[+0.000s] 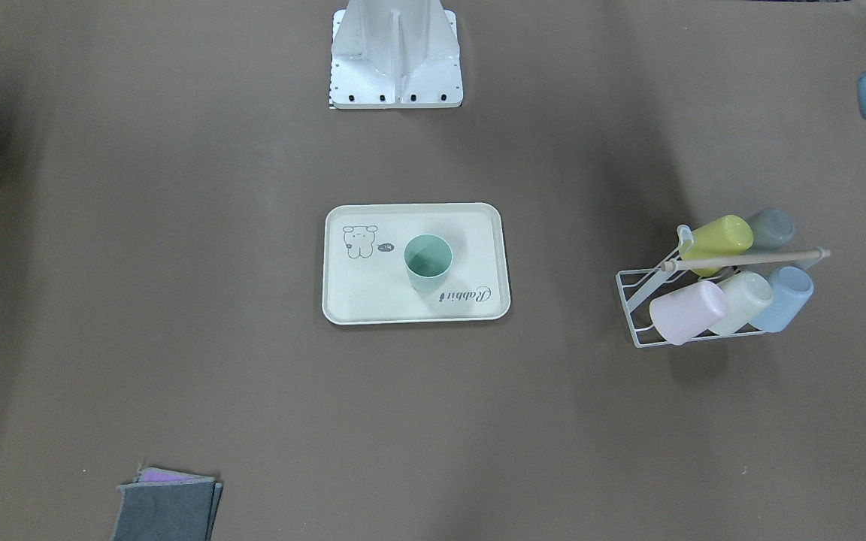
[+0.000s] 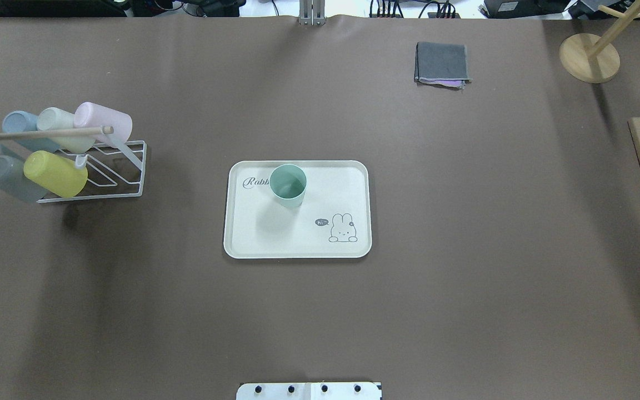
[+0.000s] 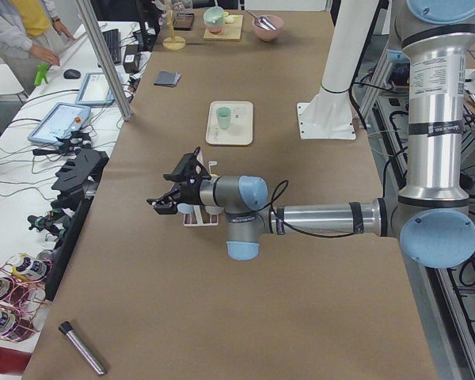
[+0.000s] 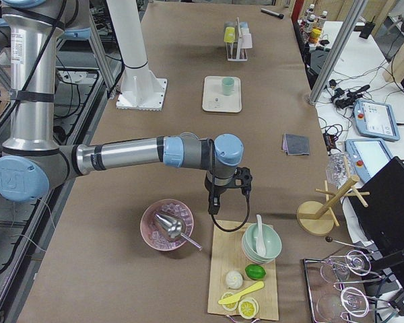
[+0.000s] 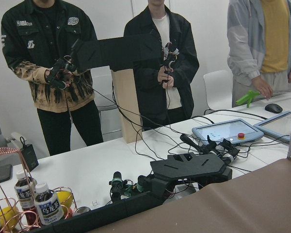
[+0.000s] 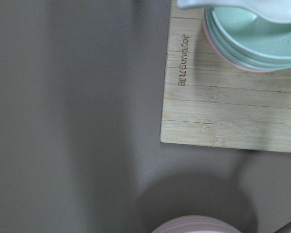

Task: Pick up and place green cup on tray

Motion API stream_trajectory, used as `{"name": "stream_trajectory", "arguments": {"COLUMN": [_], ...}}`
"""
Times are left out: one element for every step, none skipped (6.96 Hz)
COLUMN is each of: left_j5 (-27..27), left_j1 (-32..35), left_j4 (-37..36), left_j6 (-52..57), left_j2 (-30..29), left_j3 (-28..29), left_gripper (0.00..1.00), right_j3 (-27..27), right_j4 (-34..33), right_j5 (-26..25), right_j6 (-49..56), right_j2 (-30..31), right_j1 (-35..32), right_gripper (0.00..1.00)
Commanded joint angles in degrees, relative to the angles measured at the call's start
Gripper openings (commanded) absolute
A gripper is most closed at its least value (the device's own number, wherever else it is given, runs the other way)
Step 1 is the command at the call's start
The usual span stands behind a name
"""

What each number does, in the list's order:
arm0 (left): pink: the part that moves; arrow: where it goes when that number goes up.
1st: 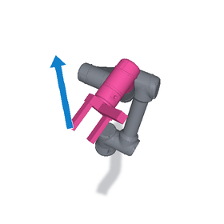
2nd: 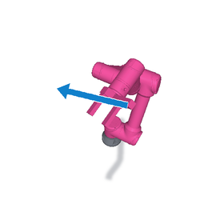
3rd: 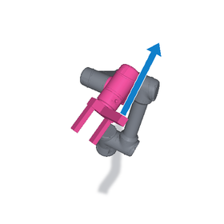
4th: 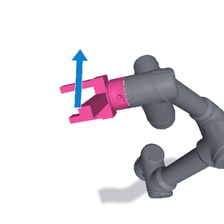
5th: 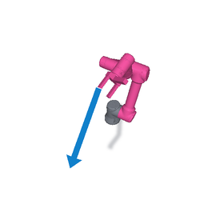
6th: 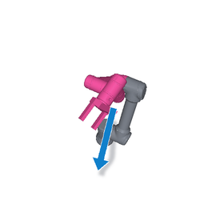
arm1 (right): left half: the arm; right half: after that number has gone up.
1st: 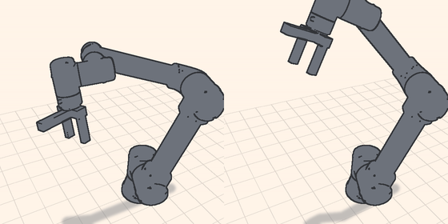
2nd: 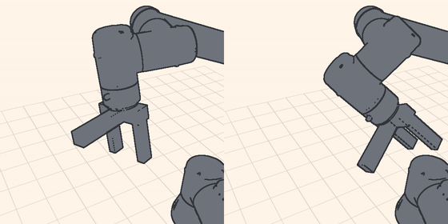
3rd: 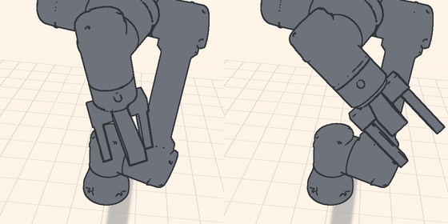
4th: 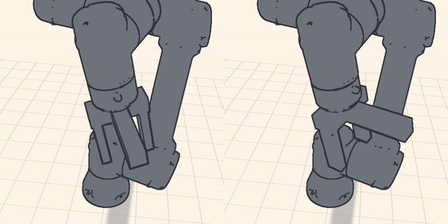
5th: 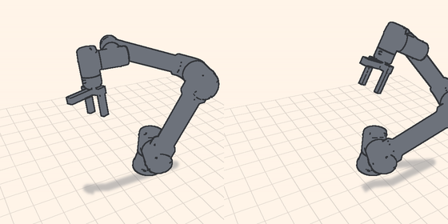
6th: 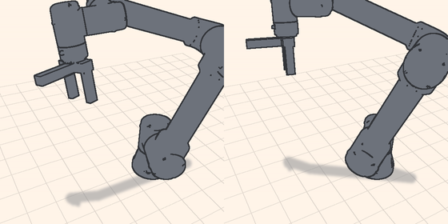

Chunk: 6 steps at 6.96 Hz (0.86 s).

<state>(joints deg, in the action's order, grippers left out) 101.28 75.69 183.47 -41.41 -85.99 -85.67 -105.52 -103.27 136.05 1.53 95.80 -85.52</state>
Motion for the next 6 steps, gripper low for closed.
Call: {"name": "stream_trajectory", "arguments": {"left_j5": [0.06,1.1,4.85,10.98,18.27,19.56], "left_j1": [0.95,1.65,2.61,5.75,8.92,8.95], "left_j4": [0.57,0.4,0.05,-3.26,-10.43,-16.68], "left_j6": [-1.48,-1.39,-1.3,-1.21,-0.6,-0.51], "left_j2": [0.9,1.08,1.26,0.83,-0.66,-2.15], "left_j3": [3.83,4.8,7.51,8.06,7.89,7.72], "left_gripper": [0.98,0.98,0.98,0.98,0.98,0.98], "right_j3": [-0.04,-0.04,-0.12,-0.12,-0.12,-0.12], "right_j4": [0.0,0.0,0.0,0.0,0.0,0.0], "right_j5": [0.0,0.0,0.18,0.35,0.44,0.44], "right_j6": [0.05,-0.03,-0.04,-0.04,-0.04,-0.04], "right_j2": [0.0,0.0,0.0,0.0,0.0,0.0], "right_j1": [0.0,0.0,0.0,0.0,0.0,0.0], "right_gripper": [1.0,1.0,1.0,1.0,1.0,1.0]}}
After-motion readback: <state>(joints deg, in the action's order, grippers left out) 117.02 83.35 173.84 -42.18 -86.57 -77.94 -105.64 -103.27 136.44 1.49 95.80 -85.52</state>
